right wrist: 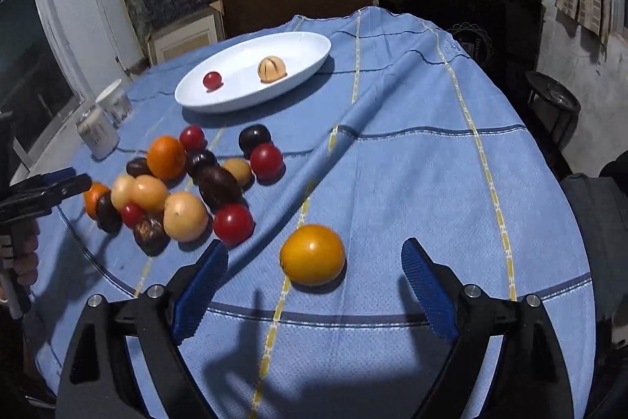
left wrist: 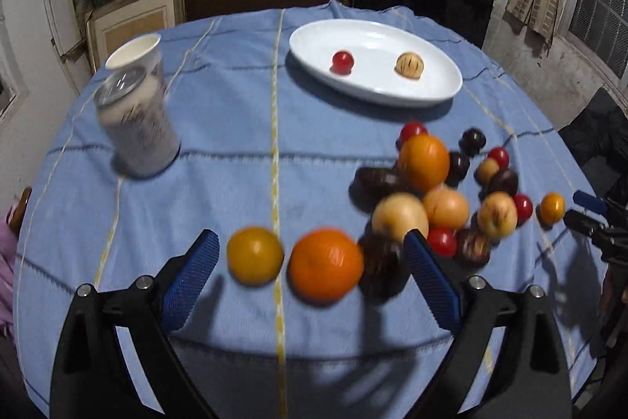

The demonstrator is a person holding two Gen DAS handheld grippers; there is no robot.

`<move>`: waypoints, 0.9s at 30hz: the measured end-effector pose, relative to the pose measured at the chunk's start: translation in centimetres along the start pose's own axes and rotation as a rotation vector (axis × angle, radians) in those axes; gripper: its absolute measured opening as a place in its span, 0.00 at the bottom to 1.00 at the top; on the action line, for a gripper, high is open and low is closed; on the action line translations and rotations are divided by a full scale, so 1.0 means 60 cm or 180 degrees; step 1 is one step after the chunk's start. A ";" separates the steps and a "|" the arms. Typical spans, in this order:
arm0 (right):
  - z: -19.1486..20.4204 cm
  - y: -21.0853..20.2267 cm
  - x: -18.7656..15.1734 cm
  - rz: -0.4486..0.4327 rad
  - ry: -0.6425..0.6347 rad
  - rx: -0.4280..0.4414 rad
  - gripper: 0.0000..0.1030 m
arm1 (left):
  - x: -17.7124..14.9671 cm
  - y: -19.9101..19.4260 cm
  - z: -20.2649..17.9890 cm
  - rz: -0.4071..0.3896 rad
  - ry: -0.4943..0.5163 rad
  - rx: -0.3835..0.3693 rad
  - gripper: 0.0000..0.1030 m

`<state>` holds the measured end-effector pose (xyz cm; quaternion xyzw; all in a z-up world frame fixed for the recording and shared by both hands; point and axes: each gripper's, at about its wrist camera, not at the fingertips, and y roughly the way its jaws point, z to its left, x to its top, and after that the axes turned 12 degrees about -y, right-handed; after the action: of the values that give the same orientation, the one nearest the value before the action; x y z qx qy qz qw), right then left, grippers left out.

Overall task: Organize fruits
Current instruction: 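Grasp an orange-yellow tomato with the right gripper while the left gripper grasps a yellow tomato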

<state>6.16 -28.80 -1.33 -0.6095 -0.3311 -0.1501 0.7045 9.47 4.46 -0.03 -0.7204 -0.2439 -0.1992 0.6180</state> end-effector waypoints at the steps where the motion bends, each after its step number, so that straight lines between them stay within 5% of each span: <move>1: 0.004 0.001 0.000 -0.0007 0.0003 -0.0014 0.87 | -0.009 -0.002 0.006 0.0003 -0.0031 0.0021 0.90; 6: 0.018 0.023 0.000 0.0121 -0.0010 -0.0054 0.61 | -0.048 -0.010 0.047 0.0127 -0.0360 -0.0045 0.90; 11: 0.023 0.047 -0.001 0.0221 -0.0005 -0.0164 0.56 | -0.062 -0.008 0.047 0.0129 -0.0309 0.0037 0.90; 13: 0.022 0.047 -0.003 0.0204 0.0017 -0.0252 0.38 | -0.057 -0.006 0.049 0.0118 -0.0316 0.0049 0.90; 18: 0.013 0.028 -0.013 0.0069 0.0284 0.0052 0.38 | -0.031 -0.001 0.058 0.0073 -0.0257 0.0084 0.80; 27: 0.081 0.012 -0.014 0.0025 0.0063 0.0547 0.38 | -0.014 0.011 0.093 0.0116 -0.0320 0.0104 0.69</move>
<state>4.62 -24.13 -2.25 -0.5466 -0.3334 -0.1244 0.7581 9.12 9.82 -1.90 -0.7236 -0.2646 -0.1474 0.6202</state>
